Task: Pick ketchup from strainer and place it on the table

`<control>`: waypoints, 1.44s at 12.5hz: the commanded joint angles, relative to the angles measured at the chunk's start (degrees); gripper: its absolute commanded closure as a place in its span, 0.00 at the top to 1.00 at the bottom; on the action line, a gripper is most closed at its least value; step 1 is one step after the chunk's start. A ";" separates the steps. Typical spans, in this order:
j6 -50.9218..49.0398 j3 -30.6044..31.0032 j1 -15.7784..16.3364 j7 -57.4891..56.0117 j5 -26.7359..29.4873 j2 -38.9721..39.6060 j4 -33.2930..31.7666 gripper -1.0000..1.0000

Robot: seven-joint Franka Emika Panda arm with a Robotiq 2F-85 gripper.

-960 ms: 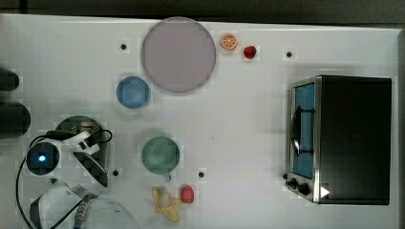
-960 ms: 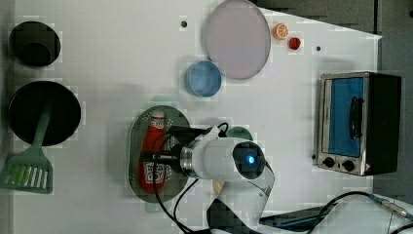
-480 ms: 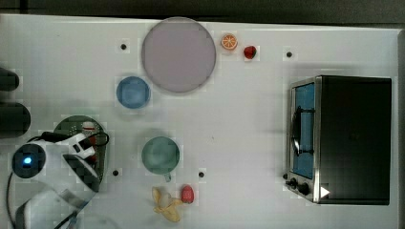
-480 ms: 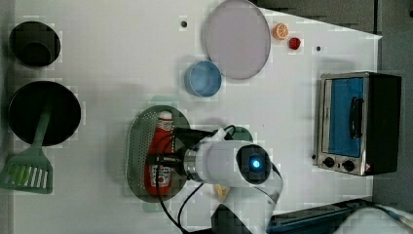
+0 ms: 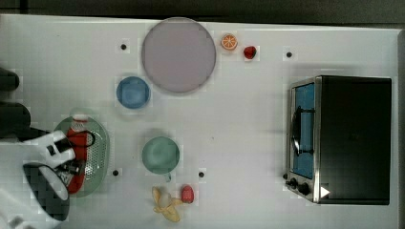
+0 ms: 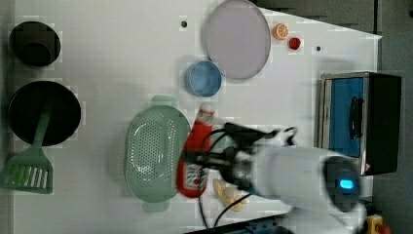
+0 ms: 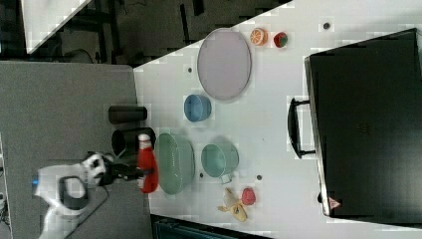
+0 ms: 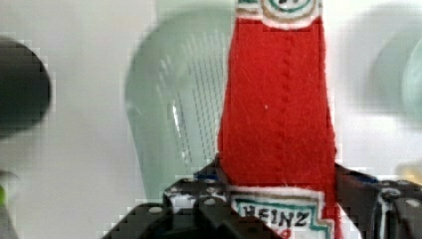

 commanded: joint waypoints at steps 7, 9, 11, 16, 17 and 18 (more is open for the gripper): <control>-4.35 -19.21 -10.88 -26.24 -0.28 -2.10 1.66 0.63; -4.23 -24.83 -11.84 -31.29 -0.30 -2.00 0.11 0.63; -2.90 -29.77 -12.15 -36.23 -0.30 -1.92 -2.12 0.63; 5.30 -34.22 -12.19 -37.91 -0.30 1.38 -8.67 0.63; 7.78 -34.04 -12.12 -37.91 -0.30 3.19 -9.33 0.63; 10.10 -33.92 -12.01 -37.92 -0.30 5.26 -9.70 0.63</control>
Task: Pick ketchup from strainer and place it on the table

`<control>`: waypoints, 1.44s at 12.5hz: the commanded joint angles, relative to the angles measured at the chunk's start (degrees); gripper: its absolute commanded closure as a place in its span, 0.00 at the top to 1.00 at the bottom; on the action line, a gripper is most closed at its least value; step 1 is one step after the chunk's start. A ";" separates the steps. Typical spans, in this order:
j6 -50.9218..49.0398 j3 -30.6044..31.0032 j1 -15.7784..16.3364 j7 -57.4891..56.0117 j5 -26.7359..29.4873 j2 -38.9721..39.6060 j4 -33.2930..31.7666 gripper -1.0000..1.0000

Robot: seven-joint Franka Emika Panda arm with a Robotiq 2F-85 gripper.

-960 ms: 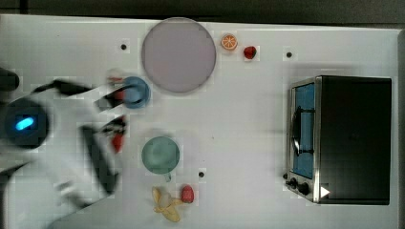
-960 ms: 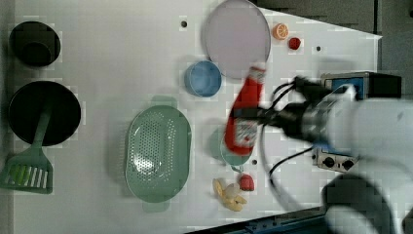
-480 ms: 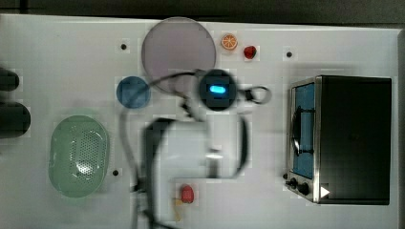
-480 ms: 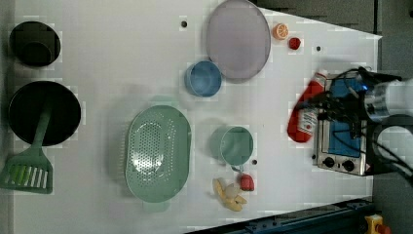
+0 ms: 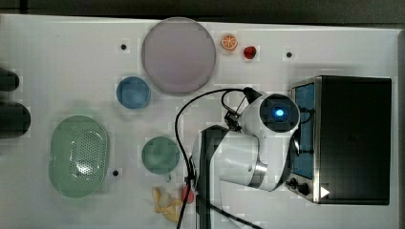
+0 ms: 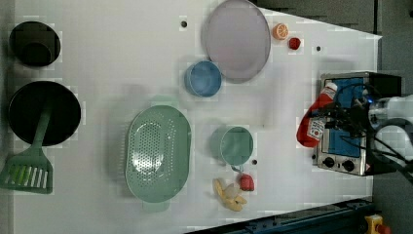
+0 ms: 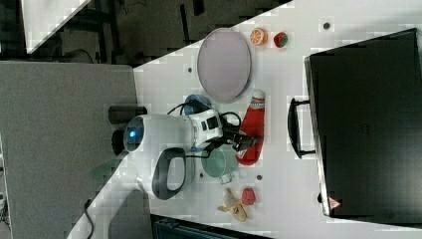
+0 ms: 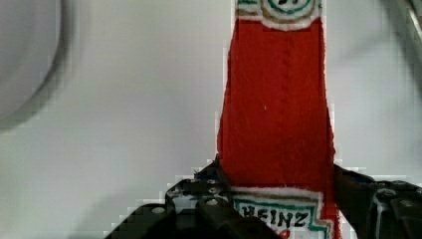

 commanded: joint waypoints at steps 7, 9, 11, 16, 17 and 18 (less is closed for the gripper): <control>12.67 3.30 3.42 -2.61 0.62 13.62 -1.76 0.75; 12.45 3.31 3.42 -2.54 0.64 12.61 -1.64 0.97; 10.69 3.64 3.43 -2.00 0.72 8.50 -0.85 1.00; -12.59 4.91 3.52 7.19 1.23 -4.57 8.71 1.00; -18.21 4.88 3.51 8.54 1.23 -6.31 11.61 1.00; -22.40 4.84 3.51 10.02 1.24 -7.60 14.72 1.00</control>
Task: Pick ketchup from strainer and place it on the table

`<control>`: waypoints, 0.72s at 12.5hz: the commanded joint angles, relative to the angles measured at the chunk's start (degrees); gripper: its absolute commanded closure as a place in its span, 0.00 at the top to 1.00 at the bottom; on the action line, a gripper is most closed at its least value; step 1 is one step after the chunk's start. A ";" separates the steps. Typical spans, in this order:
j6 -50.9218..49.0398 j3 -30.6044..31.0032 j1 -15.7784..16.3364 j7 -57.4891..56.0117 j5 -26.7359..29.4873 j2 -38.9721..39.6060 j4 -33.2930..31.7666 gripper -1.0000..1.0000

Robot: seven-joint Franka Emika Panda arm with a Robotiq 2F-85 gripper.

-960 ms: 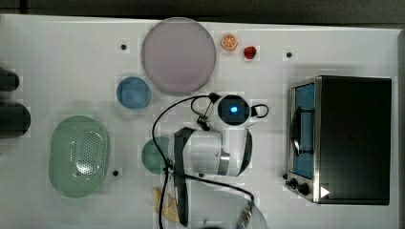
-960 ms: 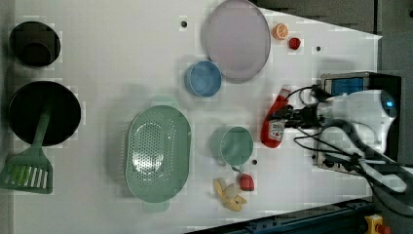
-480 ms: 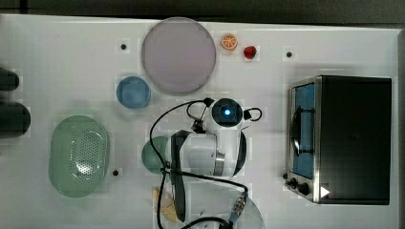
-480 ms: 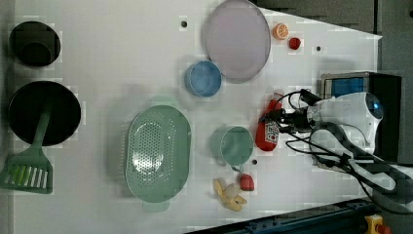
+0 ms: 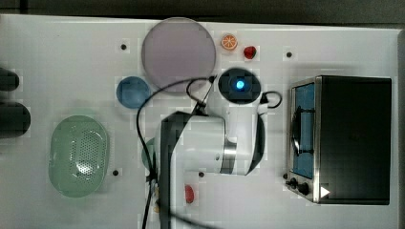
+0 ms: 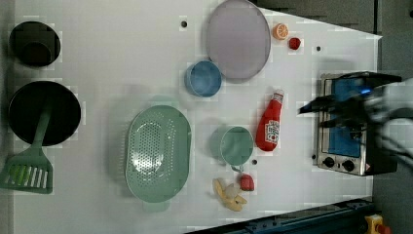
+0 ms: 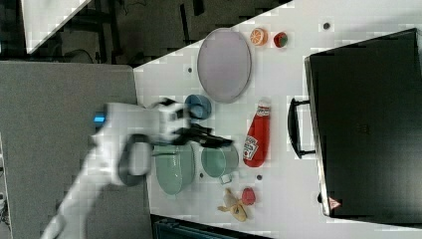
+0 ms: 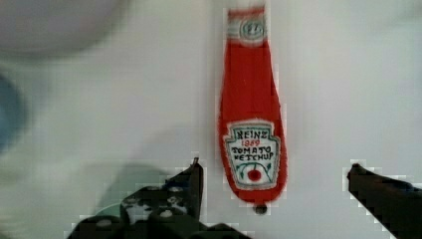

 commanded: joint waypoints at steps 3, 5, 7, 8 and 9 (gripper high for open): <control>-12.62 0.16 -0.06 9.57 0.12 -6.32 15.41 1.00; -18.35 -0.06 -0.12 11.94 0.05 -6.32 20.67 1.00; -20.71 -0.18 -0.16 12.25 -0.08 -6.34 23.63 1.00; -20.64 -0.17 -0.16 12.25 -0.08 -6.34 24.11 1.00; -20.26 -0.17 -0.16 12.25 -0.07 -6.33 24.20 1.00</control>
